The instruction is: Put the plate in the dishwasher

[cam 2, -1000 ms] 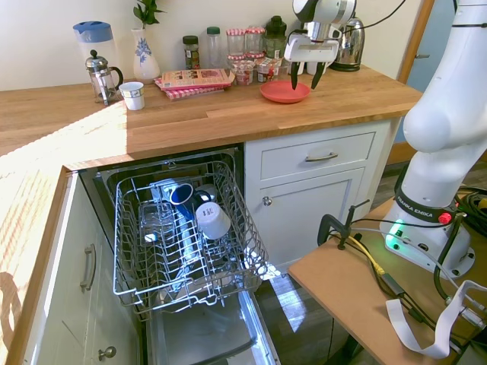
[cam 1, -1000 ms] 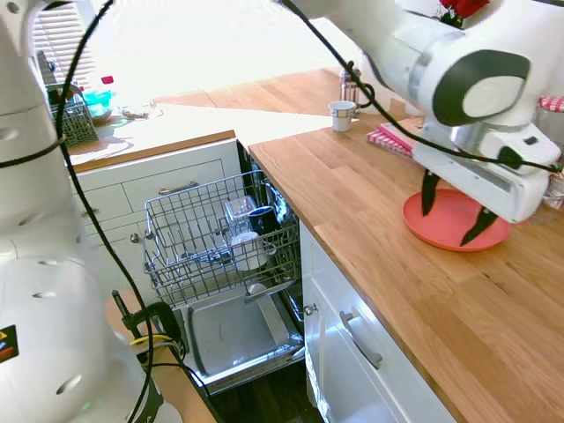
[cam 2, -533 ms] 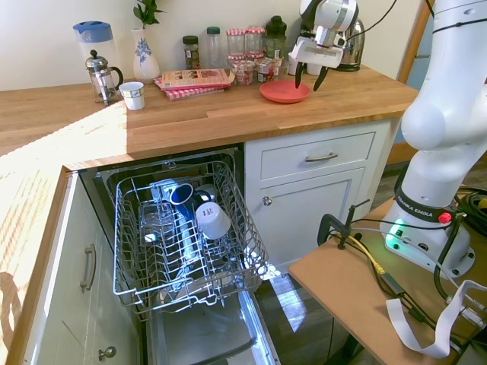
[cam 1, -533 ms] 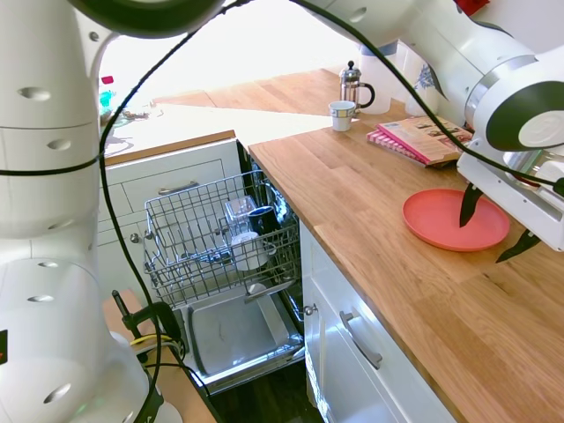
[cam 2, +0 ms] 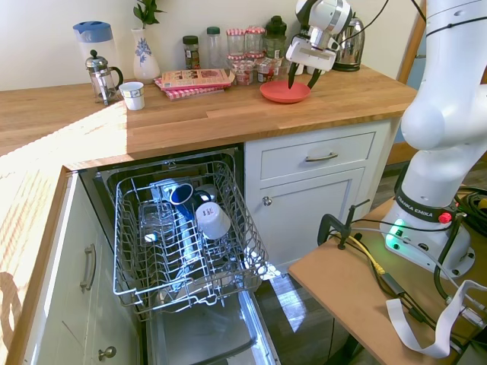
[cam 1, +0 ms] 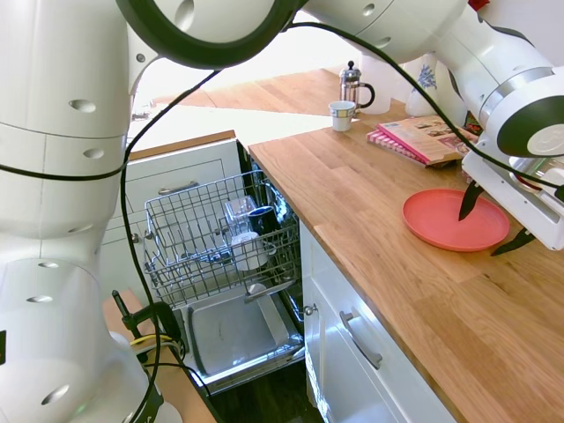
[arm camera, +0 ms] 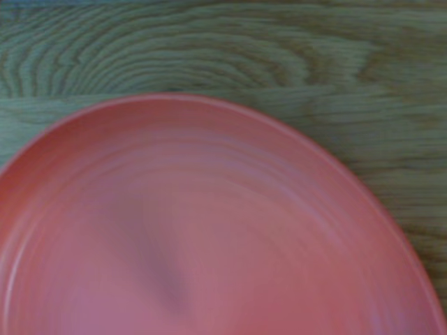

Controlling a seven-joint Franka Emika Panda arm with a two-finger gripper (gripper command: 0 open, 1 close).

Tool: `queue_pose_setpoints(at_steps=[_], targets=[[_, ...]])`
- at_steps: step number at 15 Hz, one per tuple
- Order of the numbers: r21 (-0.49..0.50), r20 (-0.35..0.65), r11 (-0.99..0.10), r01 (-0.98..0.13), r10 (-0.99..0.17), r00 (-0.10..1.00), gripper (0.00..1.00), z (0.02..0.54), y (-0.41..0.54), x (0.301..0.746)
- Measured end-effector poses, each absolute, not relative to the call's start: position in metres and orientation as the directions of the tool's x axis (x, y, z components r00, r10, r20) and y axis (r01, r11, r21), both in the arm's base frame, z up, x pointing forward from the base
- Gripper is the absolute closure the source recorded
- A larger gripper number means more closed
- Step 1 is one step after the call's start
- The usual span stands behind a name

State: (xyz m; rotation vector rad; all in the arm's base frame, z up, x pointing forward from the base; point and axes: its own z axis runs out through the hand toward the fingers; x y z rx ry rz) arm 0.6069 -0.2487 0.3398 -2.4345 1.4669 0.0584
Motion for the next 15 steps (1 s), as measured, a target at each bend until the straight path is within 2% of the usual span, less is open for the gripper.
queue_pose_setpoints(at_steps=[15], targets=[[-0.239,-0.215,-0.420,-0.875,-0.856,0.470,1.00,0.329,-0.255,0.619]])
